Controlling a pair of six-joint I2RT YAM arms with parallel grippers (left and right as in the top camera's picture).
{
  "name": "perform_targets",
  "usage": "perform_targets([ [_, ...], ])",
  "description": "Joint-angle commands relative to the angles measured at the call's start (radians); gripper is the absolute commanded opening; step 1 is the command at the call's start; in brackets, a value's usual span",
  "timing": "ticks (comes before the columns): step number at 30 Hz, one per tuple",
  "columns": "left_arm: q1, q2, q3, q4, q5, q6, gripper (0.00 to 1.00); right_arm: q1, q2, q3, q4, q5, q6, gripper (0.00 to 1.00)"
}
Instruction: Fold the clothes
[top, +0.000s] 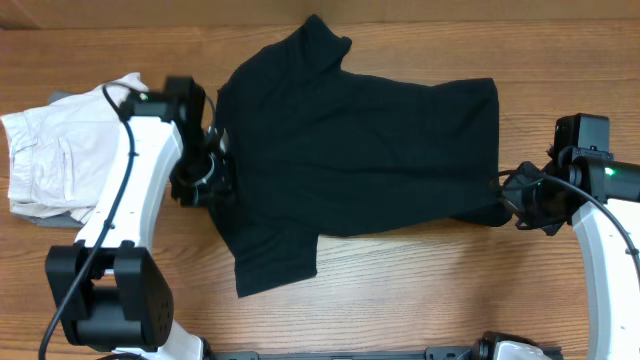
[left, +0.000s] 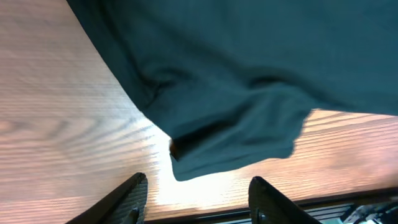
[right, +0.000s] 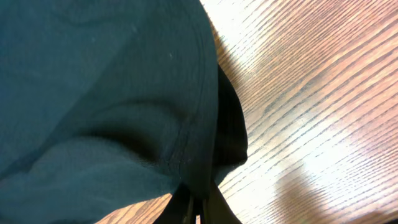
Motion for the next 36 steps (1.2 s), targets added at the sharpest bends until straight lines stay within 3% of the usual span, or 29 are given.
perform_targets([
  [1, 0.006, -0.001, -0.132, 0.056, 0.035, -0.068, 0.59, -0.003, -0.025, 0.011, 0.002, 0.018, -0.01, 0.06],
  [5, -0.006, -0.001, -0.302, 0.193, 0.124, -0.07, 0.59, -0.003, -0.025, 0.011, 0.003, 0.018, -0.01, 0.08],
  [9, -0.01, -0.001, -0.439, 0.303, 0.146, -0.134, 0.5, -0.003, -0.024, 0.011, 0.009, 0.018, -0.01, 0.08],
  [12, -0.01, -0.001, -0.523, 0.375, 0.153, -0.179, 0.29, -0.003, -0.024, 0.011, 0.01, 0.018, -0.01, 0.08],
  [14, -0.008, -0.001, -0.558, 0.403, 0.154, -0.204, 0.08, -0.003, -0.024, 0.011, 0.01, 0.018, -0.01, 0.08],
  [15, -0.006, -0.001, -0.566, 0.402, 0.154, -0.211, 0.04, -0.003, -0.024, 0.011, 0.01, 0.018, -0.01, 0.08],
  [22, 0.046, -0.041, -0.561, 0.285, 0.098, -0.202, 0.04, -0.003, -0.024, 0.011, 0.015, 0.048, -0.01, 0.08],
  [27, 0.24, -0.176, -0.551, 0.212, 0.047, -0.15, 0.04, -0.003, -0.024, 0.011, 0.012, 0.105, -0.01, 0.13],
  [31, 0.402, -0.278, -0.544, 0.18, 0.116, -0.095, 0.04, -0.003, -0.023, 0.011, 0.011, 0.107, -0.01, 0.18],
  [36, 0.448, -0.332, -0.544, 0.17, 0.132, -0.089, 0.04, -0.003, -0.023, 0.011, 0.023, 0.094, -0.006, 0.46],
])
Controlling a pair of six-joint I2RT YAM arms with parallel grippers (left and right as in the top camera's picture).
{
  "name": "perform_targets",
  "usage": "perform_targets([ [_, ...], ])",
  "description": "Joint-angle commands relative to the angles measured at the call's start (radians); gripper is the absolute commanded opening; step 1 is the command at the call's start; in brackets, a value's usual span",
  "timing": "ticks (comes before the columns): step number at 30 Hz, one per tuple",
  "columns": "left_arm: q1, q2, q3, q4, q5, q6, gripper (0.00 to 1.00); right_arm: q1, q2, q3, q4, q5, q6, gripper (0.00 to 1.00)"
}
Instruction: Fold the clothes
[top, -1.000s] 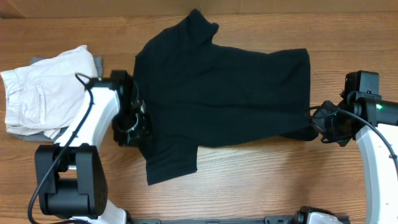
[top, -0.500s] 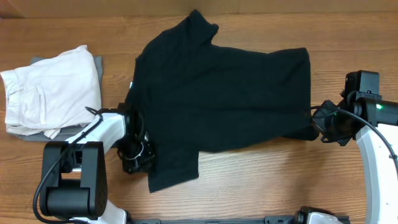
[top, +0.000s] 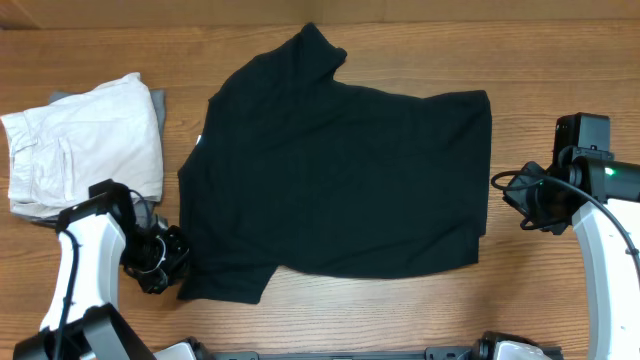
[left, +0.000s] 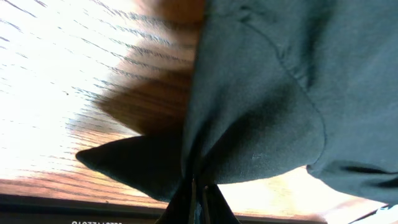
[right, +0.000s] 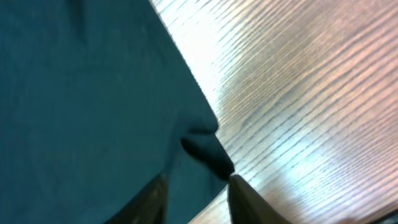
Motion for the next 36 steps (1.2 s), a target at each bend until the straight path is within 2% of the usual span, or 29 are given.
perform_targets([
  [1, 0.003, -0.021, 0.012, -0.003, 0.029, 0.034, 0.06, -0.002, -0.021, 0.011, 0.012, -0.007, -0.005, 0.56],
  [2, 0.002, -0.02, 0.012, -0.003, 0.029, 0.034, 0.09, -0.002, -0.018, 0.011, 0.016, -0.022, -0.005, 0.57],
  [5, -0.001, -0.02, 0.012, -0.003, 0.029, 0.034, 0.31, -0.002, 0.007, 0.003, 0.027, -0.055, -0.005, 0.57],
  [6, -0.001, -0.02, 0.012, -0.001, 0.029, 0.034, 0.33, -0.002, 0.021, -0.005, 0.034, -0.058, -0.005, 0.57],
  [11, -0.001, -0.02, 0.012, 0.005, 0.029, 0.039, 0.31, -0.002, 0.116, -0.082, 0.043, -0.119, -0.021, 0.59],
  [12, -0.001, -0.02, 0.012, 0.005, 0.029, 0.042, 0.3, -0.002, 0.137, -0.095, 0.036, -0.16, -0.049, 0.63],
  [16, -0.001, -0.02, 0.012, 0.009, 0.029, 0.045, 0.29, -0.002, 0.204, -0.167, 0.005, -0.308, -0.172, 0.67],
  [21, -0.001, -0.02, 0.014, 0.036, 0.049, 0.08, 0.28, -0.008, 0.211, -0.244, 0.046, -0.297, -0.167, 0.67],
  [25, -0.003, -0.02, 0.034, 0.07, 0.134, 0.158, 0.23, -0.019, 0.21, -0.229, 0.158, -0.298, -0.135, 0.65],
  [27, -0.014, -0.02, 0.055, 0.085, 0.161, 0.185, 0.16, -0.021, 0.21, -0.217, 0.247, -0.315, -0.124, 0.57],
  [29, -0.039, -0.02, 0.085, 0.104, 0.173, 0.216, 0.09, -0.021, 0.21, -0.216, 0.345, -0.32, -0.092, 0.3],
  [30, -0.058, -0.02, 0.1, 0.119, 0.174, 0.229, 0.05, -0.021, 0.21, -0.216, 0.398, -0.32, -0.071, 0.2],
  [31, -0.081, -0.02, 0.114, 0.14, 0.175, 0.24, 0.04, -0.021, 0.212, -0.216, 0.441, -0.324, -0.052, 0.12],
  [36, -0.273, -0.011, 0.131, 0.352, 0.155, 0.278, 0.04, 0.0, 0.265, -0.217, 0.607, -0.369, 0.012, 0.04],
])
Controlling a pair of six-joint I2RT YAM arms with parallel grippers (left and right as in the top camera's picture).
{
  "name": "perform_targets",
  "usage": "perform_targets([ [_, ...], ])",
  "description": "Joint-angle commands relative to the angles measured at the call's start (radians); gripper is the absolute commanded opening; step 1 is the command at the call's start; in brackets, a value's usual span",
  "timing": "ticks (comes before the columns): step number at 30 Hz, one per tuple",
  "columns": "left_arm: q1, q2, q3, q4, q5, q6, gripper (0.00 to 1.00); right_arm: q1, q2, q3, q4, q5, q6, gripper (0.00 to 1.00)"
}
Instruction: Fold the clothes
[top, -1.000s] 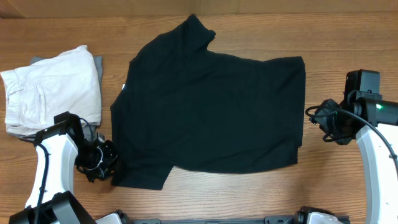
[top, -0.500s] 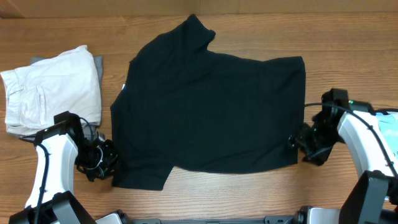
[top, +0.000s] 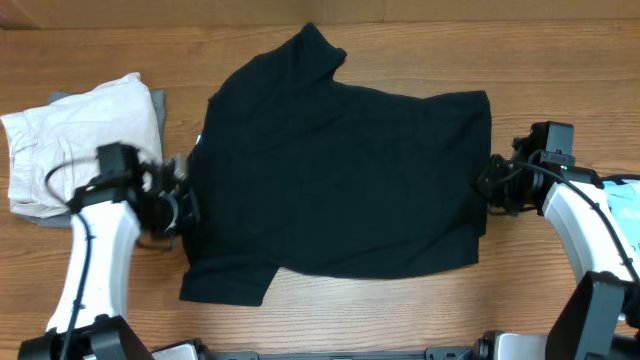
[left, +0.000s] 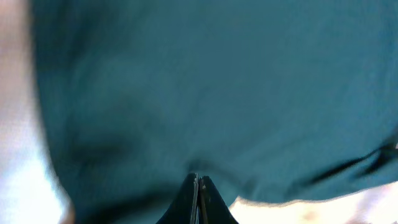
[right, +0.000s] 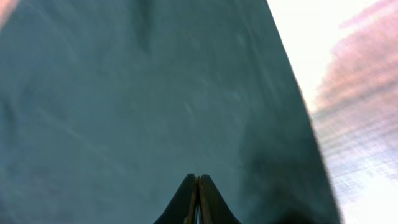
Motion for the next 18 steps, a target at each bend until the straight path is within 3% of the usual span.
perform_targets([
  [1, -0.131, 0.006, 0.024, 0.084, 0.005, 0.063, 0.04, 0.021, 0.056, 0.022, 0.051, -0.031, 0.076, 0.04],
  [8, -0.333, 0.104, 0.024, 0.318, -0.133, 0.063, 0.05, 0.071, 0.251, 0.022, 0.188, -0.066, 0.107, 0.04],
  [13, -0.348, 0.165, 0.024, 0.411, -0.132, 0.04, 0.07, 0.088, 0.385, 0.022, 0.321, -0.063, 0.185, 0.04],
  [18, -0.348, 0.183, 0.024, 0.451, -0.132, 0.035, 0.08, 0.089, 0.546, 0.041, 0.606, -0.068, 0.369, 0.04],
])
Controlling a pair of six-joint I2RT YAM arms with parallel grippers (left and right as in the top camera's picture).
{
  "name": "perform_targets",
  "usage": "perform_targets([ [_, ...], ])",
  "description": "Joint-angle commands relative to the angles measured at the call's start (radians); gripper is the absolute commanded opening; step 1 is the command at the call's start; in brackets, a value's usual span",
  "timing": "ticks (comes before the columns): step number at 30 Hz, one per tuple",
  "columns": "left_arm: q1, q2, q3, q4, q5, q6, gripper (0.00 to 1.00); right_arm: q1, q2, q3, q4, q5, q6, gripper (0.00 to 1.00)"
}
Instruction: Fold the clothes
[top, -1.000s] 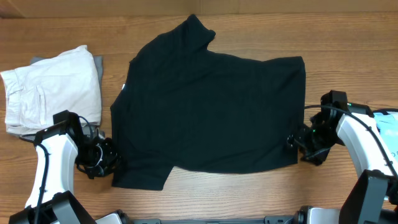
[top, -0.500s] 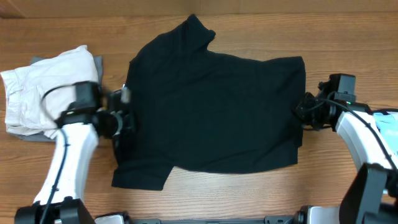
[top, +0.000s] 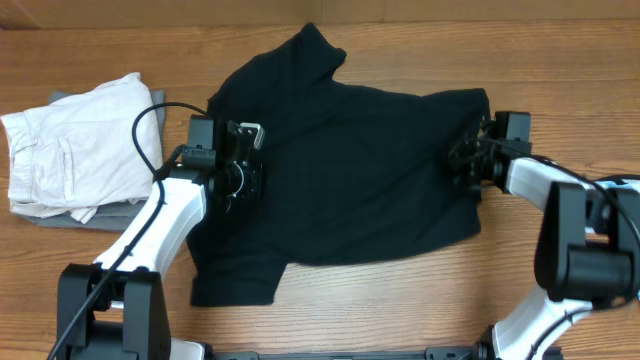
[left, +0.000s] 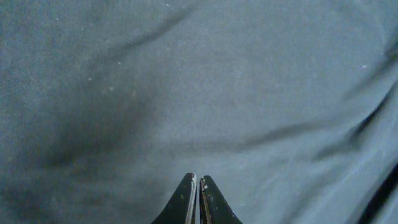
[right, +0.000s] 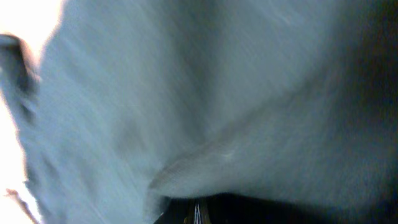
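A black T-shirt (top: 360, 170) lies spread on the wooden table, collar to the left and hem to the right. My left gripper (top: 243, 185) sits over its left part. In the left wrist view that gripper (left: 198, 177) is shut, tips against flat, lightly wrinkled cloth (left: 199, 81) with nothing gathered at them. My right gripper (top: 462, 168) is at the hem edge on the right. In the blurred right wrist view the right gripper (right: 200, 211) is shut, with a fold of the shirt (right: 186, 81) bunched over its tips.
A folded white garment (top: 80, 145) lies on a grey one (top: 60, 215) at the far left, close to my left arm. Bare wood of the table (top: 560, 290) shows around the shirt.
My left gripper has moved from the shirt's left edge to well over its left part, still shut. My right gripper has moved slightly inward, and the hem edge is drawn in beside it.
The shirt was first rumpled, my right gripper shut on its hem corner and my left open by the collar side. Then it lay flatter, left shut on the lower sleeve, right open off the hem. Later both stood shut at opposite edges; now both are further inward.
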Motion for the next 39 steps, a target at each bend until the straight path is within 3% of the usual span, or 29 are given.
perform_targets([
  [1, -0.001, 0.007, 0.014, 0.019, -0.013, 0.0, 0.07, 0.007, 0.168, 0.013, 0.098, 0.066, 0.164, 0.04],
  [5, -0.001, 0.007, 0.014, 0.031, -0.013, -0.011, 0.16, 0.01, 0.24, 0.13, 0.14, 0.003, 0.166, 0.04],
  [8, -0.001, 0.007, 0.014, 0.034, -0.015, -0.011, 0.21, 0.004, 0.216, 0.214, 0.082, -0.078, 0.037, 0.05],
  [15, -0.001, 0.007, 0.014, 0.059, -0.09, -0.027, 0.33, -0.056, 0.037, 0.385, -0.35, -0.096, -0.217, 0.15],
  [20, 0.0, 0.007, 0.014, 0.097, -0.109, -0.045, 0.36, -0.127, -0.135, 0.395, -0.637, -0.071, -0.268, 0.34],
  [26, 0.0, 0.007, 0.014, 0.086, -0.1, -0.052, 0.37, -0.187, -0.198, 0.386, -1.006, 0.103, -0.275, 0.38],
  [30, 0.0, 0.007, 0.014, 0.072, -0.076, -0.051, 0.37, -0.189, -0.195, 0.27, -0.974, 0.243, -0.273, 0.43],
  [33, 0.0, 0.007, 0.014, 0.06, -0.072, -0.052, 0.36, -0.198, -0.195, 0.182, -0.861, 0.179, -0.263, 0.43],
  [36, 0.0, 0.007, 0.014, 0.044, -0.072, -0.051, 0.35, -0.201, -0.193, 0.125, -0.74, 0.166, -0.255, 0.66],
  [39, 0.0, 0.007, 0.014, 0.032, -0.072, -0.051, 0.34, -0.2, -0.175, 0.114, -0.692, 0.166, -0.237, 0.77],
])
